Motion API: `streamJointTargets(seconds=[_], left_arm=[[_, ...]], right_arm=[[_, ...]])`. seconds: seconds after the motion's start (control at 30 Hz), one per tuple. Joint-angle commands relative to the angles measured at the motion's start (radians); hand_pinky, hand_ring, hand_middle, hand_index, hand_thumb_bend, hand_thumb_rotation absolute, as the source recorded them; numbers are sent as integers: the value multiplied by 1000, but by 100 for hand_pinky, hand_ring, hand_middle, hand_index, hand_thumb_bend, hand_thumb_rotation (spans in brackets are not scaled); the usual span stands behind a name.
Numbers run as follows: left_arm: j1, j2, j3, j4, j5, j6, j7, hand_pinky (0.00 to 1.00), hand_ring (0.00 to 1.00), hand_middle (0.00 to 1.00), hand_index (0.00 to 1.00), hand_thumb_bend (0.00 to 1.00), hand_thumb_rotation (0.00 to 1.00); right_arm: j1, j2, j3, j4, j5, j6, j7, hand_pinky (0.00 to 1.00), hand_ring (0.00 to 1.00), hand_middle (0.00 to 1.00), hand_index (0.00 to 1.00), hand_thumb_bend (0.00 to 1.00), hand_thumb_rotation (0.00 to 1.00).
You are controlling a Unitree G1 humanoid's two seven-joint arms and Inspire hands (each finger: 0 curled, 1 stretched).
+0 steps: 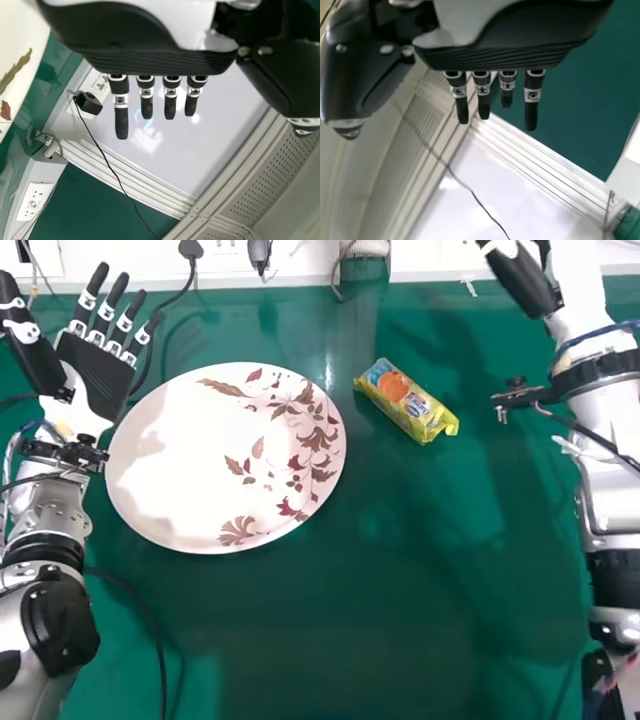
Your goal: Pick up biscuit and place it in the plate
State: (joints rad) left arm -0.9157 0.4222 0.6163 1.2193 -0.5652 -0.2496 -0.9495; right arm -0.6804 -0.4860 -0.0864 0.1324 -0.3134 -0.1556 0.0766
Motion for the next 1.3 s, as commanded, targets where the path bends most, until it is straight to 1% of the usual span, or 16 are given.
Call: streamJointTargets(seconds=[0.0,0.07,0.13,0.17,0.2,0.23,0.3,0.37,0.5,0.63,0.7,0.8,0.97,1.07,1.13,1.27], left_arm=[[18,11,9,6,-3,-1,-5,77,99,100,100,100,89],[18,11,10,7,-4,3,-5,78,99,100,100,100,88],[19,11,11,6,-5,3,-5,77,96,100,100,100,89],[20,11,11,6,-5,2,-7,79,95,100,100,100,88],[20,11,10,5,-4,3,-8,89,96,100,100,100,88],[21,11,9,3,-3,0,-4,95,96,100,100,100,87],[23,10,8,0,0,-10,4,99,98,100,100,100,87],[24,9,8,0,1,-17,5,98,97,100,100,100,86],[23,7,6,0,2,-19,9,100,98,100,100,100,86],[22,3,2,-5,6,-29,16,100,98,100,100,100,85],[20,2,3,-6,3,-22,19,100,98,100,100,100,85],[20,-1,0,-8,4,-30,14,100,97,100,100,100,85],[24,-5,-4,-17,6,-37,15,100,96,100,100,100,82],[23,-9,-1,-22,-1,-20,20,100,98,100,100,100,80],[25,-12,-2,-28,-2,-20,19,100,99,100,100,100,78],[22,-13,4,-30,-11,-1,6,100,100,100,100,100,77]], right_arm=[[23,-22,21,-49,-42,41,6,73,90,94,89,98,36],[29,-31,38,-84,-88,90,15,73,90,94,89,98,36],[36,-39,56,-115,-133,123,18,72,90,94,89,99,35],[39,-42,65,-128,-150,133,20,72,91,95,89,99,35],[41,-44,72,-138,-163,143,24,73,91,95,90,98,36],[40,-47,82,-146,-179,158,34,74,92,96,90,98,36],[31,-54,102,-154,-209,191,61,74,91,94,90,99,36],[16,-62,122,-144,-230,204,84,74,91,93,90,99,37],[-23,-84,169,-114,-286,227,120,74,91,93,90,99,37],[-67,-93,204,-67,-321,234,139,75,92,94,91,98,39],[-89,-97,220,-37,-336,235,147,75,92,94,91,99,38],[-117,-97,249,6,-368,238,147,76,92,95,91,99,38],[-157,-83,299,68,-427,261,149,77,94,97,91,98,40],[-183,-71,333,101,-458,286,160,79,95,97,91,100,38],[-198,-60,350,123,-468,298,163,81,97,98,91,100,39],[-226,-48,389,185,-490,300,155,84,100,100,94,100,39]])
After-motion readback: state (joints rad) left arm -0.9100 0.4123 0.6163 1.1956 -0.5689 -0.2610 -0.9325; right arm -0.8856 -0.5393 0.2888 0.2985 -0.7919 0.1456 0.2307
